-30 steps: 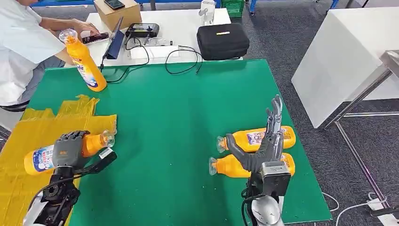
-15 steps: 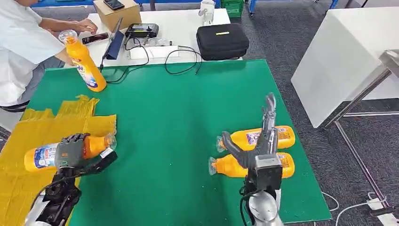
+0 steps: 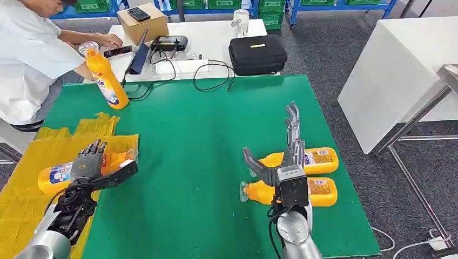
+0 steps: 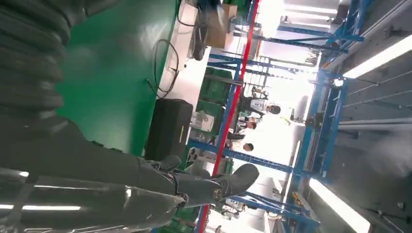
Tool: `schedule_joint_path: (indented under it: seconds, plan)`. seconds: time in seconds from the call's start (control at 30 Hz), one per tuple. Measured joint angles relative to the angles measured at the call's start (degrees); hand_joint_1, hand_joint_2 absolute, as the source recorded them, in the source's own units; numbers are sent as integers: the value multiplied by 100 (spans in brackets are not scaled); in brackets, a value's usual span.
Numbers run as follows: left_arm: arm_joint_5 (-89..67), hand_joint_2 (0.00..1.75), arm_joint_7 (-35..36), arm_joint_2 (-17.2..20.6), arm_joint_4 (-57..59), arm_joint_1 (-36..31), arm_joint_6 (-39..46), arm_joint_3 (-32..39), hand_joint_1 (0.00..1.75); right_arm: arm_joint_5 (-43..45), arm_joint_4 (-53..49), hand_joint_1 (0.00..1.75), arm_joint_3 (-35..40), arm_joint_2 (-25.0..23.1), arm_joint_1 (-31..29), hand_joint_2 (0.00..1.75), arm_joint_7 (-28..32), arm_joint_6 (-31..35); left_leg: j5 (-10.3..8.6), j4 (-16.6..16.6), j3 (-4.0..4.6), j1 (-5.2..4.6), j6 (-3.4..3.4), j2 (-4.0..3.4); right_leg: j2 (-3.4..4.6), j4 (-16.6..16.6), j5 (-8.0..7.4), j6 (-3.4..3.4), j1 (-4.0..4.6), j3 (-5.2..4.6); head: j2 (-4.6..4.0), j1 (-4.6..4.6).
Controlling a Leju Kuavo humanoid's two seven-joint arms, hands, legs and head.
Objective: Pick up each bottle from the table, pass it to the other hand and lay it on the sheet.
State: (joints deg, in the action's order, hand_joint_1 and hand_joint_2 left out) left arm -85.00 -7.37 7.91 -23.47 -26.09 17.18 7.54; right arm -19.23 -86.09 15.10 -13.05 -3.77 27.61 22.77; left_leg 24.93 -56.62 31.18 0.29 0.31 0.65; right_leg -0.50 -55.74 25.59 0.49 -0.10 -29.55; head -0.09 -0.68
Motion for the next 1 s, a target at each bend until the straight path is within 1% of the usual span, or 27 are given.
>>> schedule_joint_path:
  seconds: [0.1, 0.13, 0.2, 0.23, 0.27, 0.33, 0.47, 0.57, 0.63, 0.7, 0.8, 0.9, 0.93, 1.0]
  plan:
    - [0, 175, 2, -4, 57, -13, -35, 11, 0, -2, 15, 0, 0, -17, -13, 175, -2, 2, 20, 5, -29, 0, -2, 0, 0, 0, 16, -2, 0, 28, 0, 0]
    - [4, 175, 0, -13, 70, -16, -33, 15, 0, -2, 28, 0, 0, -22, -19, 175, -2, 2, 32, 7, -44, -1, 10, 0, 0, 0, 21, -4, -1, 40, 0, 0]
    - [26, 175, -46, -24, 70, -15, -24, 24, 0, -4, 33, 0, 0, -33, -27, 175, -2, 7, 36, 10, -70, 0, -2, -1, 1, 0, 32, -5, 0, 63, -2, -2]
    - [65, 175, -94, -31, 72, -15, -7, 28, 0, -4, 33, 0, 0, -39, -32, 175, -2, 11, 33, 10, -70, 1, -4, -2, 1, 0, 32, -5, 1, 63, 0, 0]
    - [105, 175, -153, -33, 72, -18, 48, 37, 0, -4, 31, 0, 0, -48, -38, 175, -2, 22, 33, 11, -68, 2, -8, -2, 1, 0, 36, -6, 2, 29, 0, 0]
    - [194, 175, -301, -48, 70, 10, 236, 65, 0, -7, 31, 0, 0, -74, -43, 175, -2, 37, 17, 11, -49, 3, -11, 1, -1, 0, 34, -6, 3, 11, 0, 0]
    - [253, 175, -426, -105, 61, 61, 426, 100, 0, -7, 33, 0, -4, -74, -36, 175, -2, 55, 13, 11, -49, 1, -12, 27, -20, 0, 37, -3, 0, 31, 0, 0]
    - [539, 175, -893, -188, -9, 123, 752, 125, 0, -15, 31, 0, -11, -74, 7, 175, -2, 68, 14, 10, -41, 1, -13, 24, -19, 0, 38, -3, 0, 23, -2, -2]
    - [685, 175, -1124, -278, -140, 189, 787, 133, 0, -28, 31, 0, -24, -74, 58, 175, -2, 72, 13, 9, -29, 1, -13, 25, -19, -1, 37, -2, 0, 7, 0, 4]
    - [978, 175, -1399, -372, -388, 306, 767, 129, 0, -53, 26, 0, -44, -74, 112, 175, 0, 70, 12, 9, -12, -2, -12, 18, -16, -1, 33, 2, -3, -7, 0, 0]
    - [1845, 175, -1796, -489, -1130, 687, 521, -28, 0, -114, -11, 0, -107, -74, 233, 175, 0, 70, 8, 2, 24, -4, -9, -6, -1, -2, 25, 8, -6, -48, 0, 2]
    - [2626, 175, -1860, -553, -2118, 1109, 232, -338, 0, -142, -63, 0, -166, -74, 330, 175, 0, 68, 4, -2, 60, -4, -4, -13, 2, -2, 20, 9, -6, -84, 0, 0]
    - [2849, 175, -1871, -560, -2473, 1263, 157, -462, 0, -160, -88, 0, -190, -74, 364, 175, 0, 61, 4, -3, 71, -3, -4, -19, 6, -2, 12, 0, -6, -99, 0, 4]
    - [3108, 175, -1884, -564, -3050, 1471, 79, -656, 0, -175, -127, 0, -238, -74, 409, 175, 0, 55, 4, -3, 96, -3, -4, -21, 13, -2, 12, 2, -6, -125, -2, 2]
